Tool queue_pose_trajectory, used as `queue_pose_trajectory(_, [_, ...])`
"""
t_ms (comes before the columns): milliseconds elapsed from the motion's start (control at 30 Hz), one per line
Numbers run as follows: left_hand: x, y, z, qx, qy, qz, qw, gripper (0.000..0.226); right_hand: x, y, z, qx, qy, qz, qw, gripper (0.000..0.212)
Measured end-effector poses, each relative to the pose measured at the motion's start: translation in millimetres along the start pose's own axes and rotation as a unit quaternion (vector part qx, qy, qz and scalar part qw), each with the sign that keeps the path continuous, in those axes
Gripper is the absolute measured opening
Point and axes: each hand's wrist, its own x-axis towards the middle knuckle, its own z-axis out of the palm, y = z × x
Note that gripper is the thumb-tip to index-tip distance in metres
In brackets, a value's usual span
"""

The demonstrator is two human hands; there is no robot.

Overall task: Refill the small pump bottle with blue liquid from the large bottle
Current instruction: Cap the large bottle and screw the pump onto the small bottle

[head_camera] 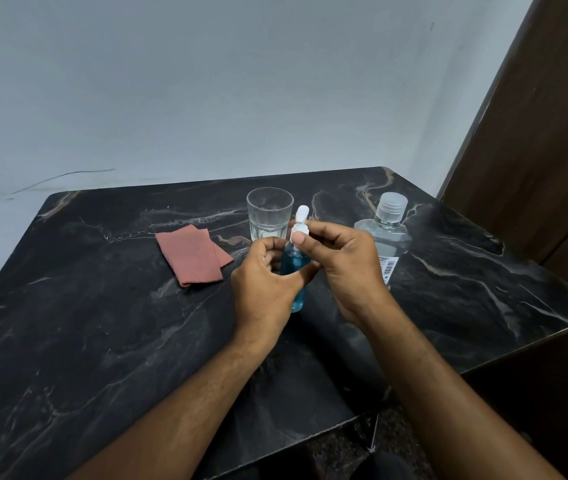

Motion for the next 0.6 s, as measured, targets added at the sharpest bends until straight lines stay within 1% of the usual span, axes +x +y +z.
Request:
queue_pose_trajectory(100, [-0.1, -0.6, -0.3, 0.004, 0.008, 0.001, 1.0, 0.049, -0.1, -1.3, 4.0, 0.006, 0.028, 0.003, 1.0, 0.028])
queue_pose_trajectory(300, [1.0, -2.1, 0.2, 0.004, 0.005, -0.001, 1.0, 0.048, -2.7, -1.9, 10.4, -0.031, 0.075, -0.003, 0.997, 0.033])
queue_pose_trajectory(367, [1.3, -2.8, 0.1, 0.003, 0.004, -0.003, 1.0, 0.048, -3.1, -1.8, 10.8, -0.033, 0.075, 0.001, 0.997, 0.032])
queue_pose_trajectory(467, [1.3, -3.6, -0.3, 0.001, 0.004, -0.005, 1.0, 0.047, -3.9, -2.0, 10.5, -0.039, 0.059, -0.011, 0.997, 0.022])
queue_pose_trajectory(600, [0.3, -4.8, 0.4, 0.002, -0.004, 0.003, 1.0, 0.047, -5.6, -4.2, 10.8, -0.059, 0.051, -0.036, 0.996, 0.025])
